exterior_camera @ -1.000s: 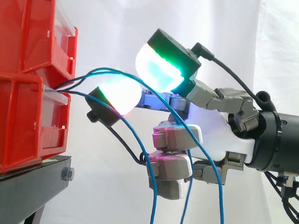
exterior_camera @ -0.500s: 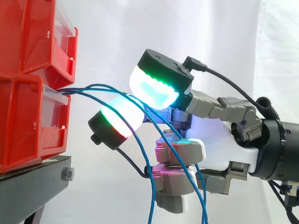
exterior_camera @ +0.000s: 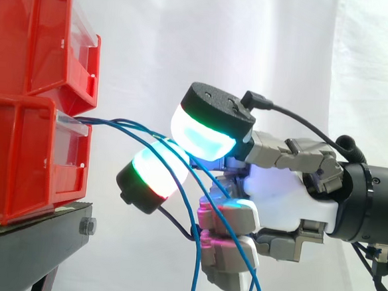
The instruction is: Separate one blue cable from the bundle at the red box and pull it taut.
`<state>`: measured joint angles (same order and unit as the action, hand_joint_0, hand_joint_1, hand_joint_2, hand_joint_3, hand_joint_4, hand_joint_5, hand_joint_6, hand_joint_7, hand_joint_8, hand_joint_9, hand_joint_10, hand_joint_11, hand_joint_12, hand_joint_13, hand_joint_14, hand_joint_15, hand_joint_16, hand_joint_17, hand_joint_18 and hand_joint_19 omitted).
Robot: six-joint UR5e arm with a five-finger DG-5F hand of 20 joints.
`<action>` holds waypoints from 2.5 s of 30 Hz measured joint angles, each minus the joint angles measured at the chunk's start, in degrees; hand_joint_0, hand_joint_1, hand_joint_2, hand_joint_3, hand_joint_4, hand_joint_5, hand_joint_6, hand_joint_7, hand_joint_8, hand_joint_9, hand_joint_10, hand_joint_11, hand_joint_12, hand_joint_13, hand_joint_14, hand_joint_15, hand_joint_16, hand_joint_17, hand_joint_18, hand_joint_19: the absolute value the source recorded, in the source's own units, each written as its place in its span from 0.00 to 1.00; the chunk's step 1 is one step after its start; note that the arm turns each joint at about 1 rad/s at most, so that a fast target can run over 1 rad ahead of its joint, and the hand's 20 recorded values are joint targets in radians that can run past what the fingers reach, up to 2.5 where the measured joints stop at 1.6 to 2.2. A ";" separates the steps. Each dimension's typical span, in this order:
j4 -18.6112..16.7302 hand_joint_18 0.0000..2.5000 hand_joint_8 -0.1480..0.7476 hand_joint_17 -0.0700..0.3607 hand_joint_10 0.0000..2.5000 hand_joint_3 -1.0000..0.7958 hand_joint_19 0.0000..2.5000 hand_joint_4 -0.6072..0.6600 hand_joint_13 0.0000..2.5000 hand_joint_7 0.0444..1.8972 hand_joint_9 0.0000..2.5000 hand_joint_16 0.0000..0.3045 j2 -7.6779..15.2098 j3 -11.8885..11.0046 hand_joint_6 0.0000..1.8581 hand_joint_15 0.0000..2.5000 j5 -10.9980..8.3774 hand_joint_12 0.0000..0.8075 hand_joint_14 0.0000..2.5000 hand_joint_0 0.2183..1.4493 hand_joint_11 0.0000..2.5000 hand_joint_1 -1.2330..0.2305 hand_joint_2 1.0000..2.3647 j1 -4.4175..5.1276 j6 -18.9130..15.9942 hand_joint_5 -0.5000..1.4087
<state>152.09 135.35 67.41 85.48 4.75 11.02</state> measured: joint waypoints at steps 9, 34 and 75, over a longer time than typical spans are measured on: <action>5.01 0.43 0.50 0.39 0.01 0.42 0.39 0.44 0.49 0.45 0.52 0.15 -1.38 0.36 0.50 0.42 -0.17 0.42 0.01 0.34 0.45 0.30 0.01 0.02 5.15 0.19; 10.68 0.42 0.49 0.38 0.01 0.36 0.40 0.47 0.49 0.45 0.51 0.13 -4.46 0.39 0.50 0.43 -4.83 0.41 0.01 0.34 0.45 0.31 0.01 1.75 2.41 0.18; 9.14 0.43 0.50 0.40 0.01 0.39 0.39 0.39 0.50 0.47 0.53 0.15 -4.65 0.41 0.48 0.42 -6.47 0.43 0.01 0.31 0.45 0.40 0.01 2.65 -1.81 0.20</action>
<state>161.23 130.70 67.82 79.01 7.40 9.21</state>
